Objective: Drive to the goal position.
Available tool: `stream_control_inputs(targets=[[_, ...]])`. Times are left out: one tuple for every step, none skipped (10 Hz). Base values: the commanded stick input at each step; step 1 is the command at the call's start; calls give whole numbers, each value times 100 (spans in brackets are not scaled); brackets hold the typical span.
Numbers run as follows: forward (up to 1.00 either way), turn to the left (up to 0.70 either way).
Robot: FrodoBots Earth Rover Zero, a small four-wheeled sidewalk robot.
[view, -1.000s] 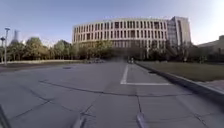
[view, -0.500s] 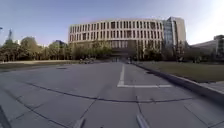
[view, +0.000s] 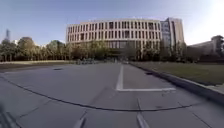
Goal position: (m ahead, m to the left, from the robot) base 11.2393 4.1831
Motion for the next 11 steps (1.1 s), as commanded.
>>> stream_control_inputs(targets=[[60,0],[60,0],[60,0],[60,0],[60,0],[60,0],[60,0],[60,0],[60,0],[60,0],[60,0]])
